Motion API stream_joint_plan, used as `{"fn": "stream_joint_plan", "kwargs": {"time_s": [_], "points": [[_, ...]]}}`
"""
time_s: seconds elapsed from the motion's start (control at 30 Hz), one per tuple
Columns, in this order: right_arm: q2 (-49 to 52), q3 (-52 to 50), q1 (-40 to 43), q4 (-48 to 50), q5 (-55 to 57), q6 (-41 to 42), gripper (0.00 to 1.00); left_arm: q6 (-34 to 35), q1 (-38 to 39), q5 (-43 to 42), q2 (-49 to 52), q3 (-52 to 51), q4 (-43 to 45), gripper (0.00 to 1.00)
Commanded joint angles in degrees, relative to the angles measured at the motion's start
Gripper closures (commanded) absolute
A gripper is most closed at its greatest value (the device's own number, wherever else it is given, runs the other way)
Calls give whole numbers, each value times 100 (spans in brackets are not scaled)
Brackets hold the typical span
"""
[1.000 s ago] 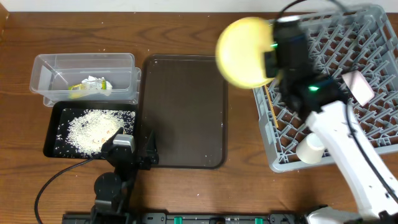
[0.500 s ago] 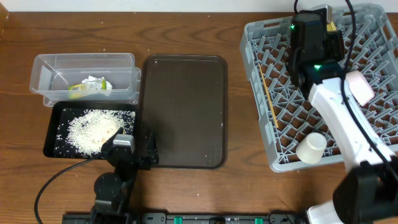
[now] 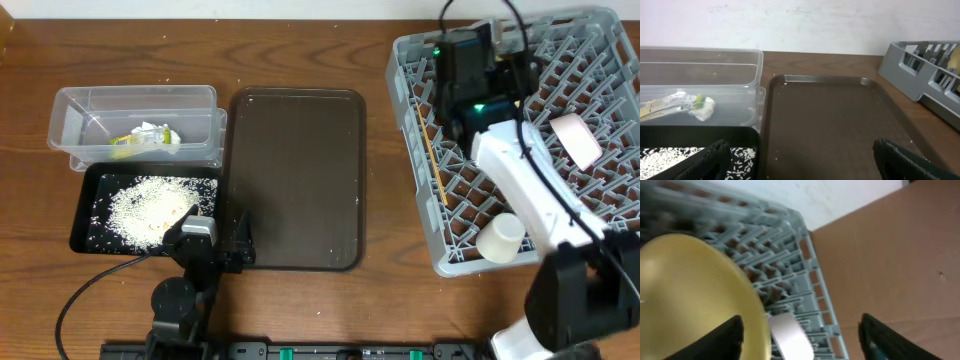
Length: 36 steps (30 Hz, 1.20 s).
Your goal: Sort waste into correct bins and load items into the dishwasher rack
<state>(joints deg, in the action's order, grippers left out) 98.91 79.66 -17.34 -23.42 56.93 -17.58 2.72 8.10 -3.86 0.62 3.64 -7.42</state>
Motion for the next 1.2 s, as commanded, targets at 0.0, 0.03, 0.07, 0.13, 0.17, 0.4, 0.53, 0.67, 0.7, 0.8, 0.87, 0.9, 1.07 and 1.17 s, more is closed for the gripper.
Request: {"fn": "stream_joint_plan", "kwargs": {"time_s": [0.0, 0.03, 0.07, 0.13, 0.17, 0.4, 0.53, 0.67, 0.7, 0.8, 0.87, 0.9, 1.07, 1.17], "points": [[-809, 22, -262, -503, -962, 608, 21, -57, -2, 44, -39, -144, -59, 6], [-1014, 22, -278, -798, -1609, 789, 20, -57, -2, 44, -39, -144, -59, 7], [-1233, 22, -275, -1099, -2267, 1060, 19, -57, -2, 44, -39, -144, -61, 7], [-1582, 22, -278, -1591, -3281, 1513, 20, -57, -2, 44, -39, -144, -59, 7], [-1777, 22, -278, -1853, -3871, 1740, 20, -57, -2, 44, -39, -144, -59, 7], [-2745, 22, -306, -2900, -6887, 2476, 1, -57, -2, 44, -39, -144, -61, 7], [-2981, 22, -345, -2955, -7921, 3222, 1, -57, -2, 44, -39, -144, -59, 7], [-3012, 22, -402, -3095, -8679, 3812, 1, -57, -2, 44, -39, -144, -61, 7], [-3012, 22, -398, -3274, -8675, 3779, 1, -57, -2, 44, -39, -144, -61, 7], [-3128, 22, -282, -3703, -8607, 3294, 1, -57, -2, 44, -39, -144, -59, 7], [-3344, 22, -142, -3897, -8251, 3206, 1, -57, -2, 44, -39, -144, -59, 7], [-3497, 22, -81, -3947, -7995, 3202, 1, -57, -2, 44, -39, -144, -59, 7], [-4341, 15, -70, -3825, -7038, 2297, 1, -57, -2, 44, -39, -144, -59, 7], [-4859, -125, -57, -3663, -6795, 1550, 1, -57, -2, 44, -39, -144, -59, 7]]}}
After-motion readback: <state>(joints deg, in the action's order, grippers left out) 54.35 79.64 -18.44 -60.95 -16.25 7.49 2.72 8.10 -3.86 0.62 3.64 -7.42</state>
